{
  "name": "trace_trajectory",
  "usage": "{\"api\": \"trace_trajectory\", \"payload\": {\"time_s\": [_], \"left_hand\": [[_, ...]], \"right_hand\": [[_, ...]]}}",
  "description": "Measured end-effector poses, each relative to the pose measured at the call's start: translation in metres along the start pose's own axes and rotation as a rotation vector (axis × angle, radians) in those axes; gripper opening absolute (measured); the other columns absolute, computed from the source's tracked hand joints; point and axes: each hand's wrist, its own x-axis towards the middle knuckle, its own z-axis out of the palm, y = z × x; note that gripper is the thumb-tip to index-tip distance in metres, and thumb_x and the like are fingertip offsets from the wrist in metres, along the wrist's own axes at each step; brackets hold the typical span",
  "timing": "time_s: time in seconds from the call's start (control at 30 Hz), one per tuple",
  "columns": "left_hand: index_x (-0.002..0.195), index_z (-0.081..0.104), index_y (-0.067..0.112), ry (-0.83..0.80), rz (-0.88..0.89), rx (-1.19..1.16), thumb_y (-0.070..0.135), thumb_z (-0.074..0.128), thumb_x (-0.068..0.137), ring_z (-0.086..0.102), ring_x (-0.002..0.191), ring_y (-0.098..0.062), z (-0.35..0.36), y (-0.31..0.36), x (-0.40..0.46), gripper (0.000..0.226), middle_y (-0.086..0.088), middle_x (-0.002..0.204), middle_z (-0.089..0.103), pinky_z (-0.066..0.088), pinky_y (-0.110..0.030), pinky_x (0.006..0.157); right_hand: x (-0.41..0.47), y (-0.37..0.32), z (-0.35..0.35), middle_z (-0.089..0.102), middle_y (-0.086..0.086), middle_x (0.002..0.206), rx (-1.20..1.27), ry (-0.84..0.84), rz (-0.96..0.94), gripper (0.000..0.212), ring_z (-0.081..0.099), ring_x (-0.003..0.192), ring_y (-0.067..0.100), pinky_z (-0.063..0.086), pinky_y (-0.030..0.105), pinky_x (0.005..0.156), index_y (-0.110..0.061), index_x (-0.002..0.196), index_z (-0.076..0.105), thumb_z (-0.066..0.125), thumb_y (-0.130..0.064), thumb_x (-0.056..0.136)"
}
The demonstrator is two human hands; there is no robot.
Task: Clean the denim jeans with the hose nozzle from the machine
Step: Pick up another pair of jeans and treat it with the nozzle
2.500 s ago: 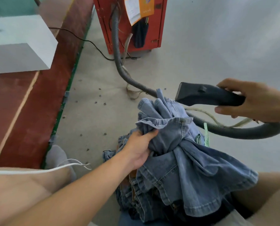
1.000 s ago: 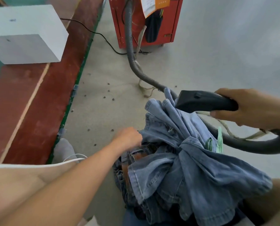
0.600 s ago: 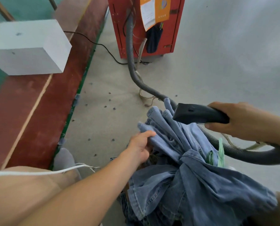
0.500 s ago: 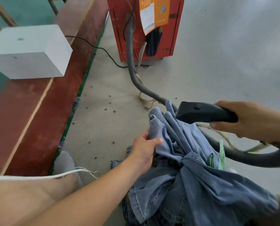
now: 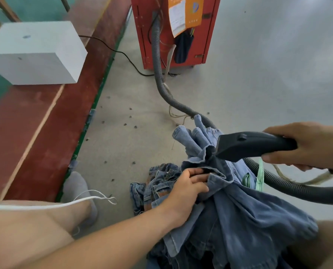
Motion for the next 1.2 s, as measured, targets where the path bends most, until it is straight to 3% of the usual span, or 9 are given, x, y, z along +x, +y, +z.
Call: {"api": "trace_trajectory", "payload": {"time_s": [0.2, 0.3, 0.43, 0.53, 0.67, 0.8, 0.9, 1.0, 1.2], "left_hand": [[0.132, 0.051, 0.003, -0.091, -0.009, 0.018, -0.011, 0.059, 0.068, 0.070, 0.102, -0.018, 0.007, -0.004, 0.003, 0.066, -0.009, 0.116, 0.075, 0.056, -0.024, 0.080], [0.134, 0.051, 0.006, -0.137, -0.019, 0.075, -0.017, 0.057, 0.075, 0.070, 0.103, -0.014, 0.007, -0.003, 0.003, 0.064, -0.007, 0.119, 0.075, 0.054, -0.020, 0.075], [0.132, 0.056, 0.010, -0.133, -0.034, 0.119, -0.025, 0.048, 0.081, 0.071, 0.104, -0.012, 0.005, 0.000, 0.006, 0.062, -0.007, 0.119, 0.076, 0.054, -0.018, 0.074], [0.133, 0.058, 0.009, -0.135, -0.026, 0.117, -0.025, 0.045, 0.079, 0.071, 0.107, -0.012, 0.006, 0.001, 0.005, 0.065, -0.009, 0.121, 0.075, 0.054, -0.018, 0.078], [0.128, 0.062, 0.005, -0.134, -0.014, 0.104, -0.026, 0.043, 0.080, 0.069, 0.104, -0.015, 0.006, -0.001, 0.006, 0.060, -0.013, 0.118, 0.074, 0.055, -0.022, 0.084], [0.118, 0.067, 0.011, -0.141, -0.015, 0.145, -0.019, 0.047, 0.085, 0.066, 0.091, -0.011, 0.010, 0.000, 0.007, 0.049, -0.009, 0.108, 0.073, 0.052, -0.017, 0.075], [0.118, 0.067, 0.016, -0.119, 0.004, 0.152, 0.007, 0.059, 0.080, 0.065, 0.098, -0.012, 0.014, 0.002, 0.007, 0.040, -0.013, 0.112, 0.073, 0.051, -0.022, 0.089], [0.122, 0.066, 0.021, -0.109, 0.009, 0.167, 0.022, 0.061, 0.077, 0.066, 0.100, -0.007, 0.016, 0.005, 0.009, 0.045, -0.007, 0.114, 0.074, 0.049, -0.022, 0.090], [0.124, 0.065, 0.019, -0.090, 0.004, 0.155, 0.013, 0.060, 0.082, 0.068, 0.096, -0.004, 0.015, 0.003, 0.010, 0.042, -0.003, 0.110, 0.077, 0.051, -0.015, 0.083]], "right_hand": [[0.018, -0.027, 0.016, 0.070, -0.013, 0.071, -0.096, 0.009, -0.017, 0.030, 0.066, 0.055, 0.007, 0.050, 0.023, 0.049, -0.046, 0.098, 0.064, 0.062, -0.069, 0.079], [0.044, -0.037, 0.033, 0.065, -0.009, 0.074, -0.248, 0.243, -0.019, 0.017, 0.063, 0.067, 0.012, 0.052, 0.035, 0.063, -0.036, 0.097, 0.058, 0.061, -0.053, 0.093], [0.041, -0.033, 0.008, 0.064, -0.003, 0.065, -0.095, 0.408, 0.035, 0.018, 0.064, 0.056, 0.016, 0.045, 0.030, 0.048, -0.036, 0.096, 0.057, 0.061, -0.053, 0.092], [0.022, -0.025, -0.007, 0.068, -0.006, 0.058, -0.029, 0.210, 0.024, 0.009, 0.064, 0.040, 0.015, 0.046, 0.022, 0.038, -0.048, 0.087, 0.058, 0.065, -0.054, 0.085], [0.041, -0.021, 0.023, 0.068, -0.007, 0.064, -0.277, 0.028, 0.067, 0.013, 0.063, 0.051, 0.007, 0.044, 0.020, 0.045, -0.039, 0.086, 0.060, 0.065, -0.050, 0.086], [0.076, -0.019, 0.056, 0.064, -0.001, 0.081, -0.284, 0.302, 0.126, 0.018, 0.063, 0.073, 0.022, 0.056, 0.038, 0.068, -0.029, 0.094, 0.054, 0.060, -0.046, 0.094], [0.074, -0.013, 0.042, 0.064, 0.002, 0.079, -0.249, 0.458, 0.127, 0.023, 0.062, 0.069, 0.026, 0.055, 0.039, 0.063, -0.028, 0.099, 0.052, 0.057, -0.050, 0.096], [0.047, -0.011, 0.013, 0.067, -0.002, 0.060, -0.075, 0.338, 0.061, 0.018, 0.064, 0.045, 0.016, 0.047, 0.028, 0.039, -0.043, 0.089, 0.056, 0.060, -0.059, 0.083], [0.031, -0.016, 0.019, 0.068, 0.004, 0.060, -0.175, 0.009, 0.166, 0.011, 0.059, 0.038, 0.011, 0.048, 0.025, 0.039, -0.031, 0.087, 0.066, 0.070, -0.042, 0.089]]}}
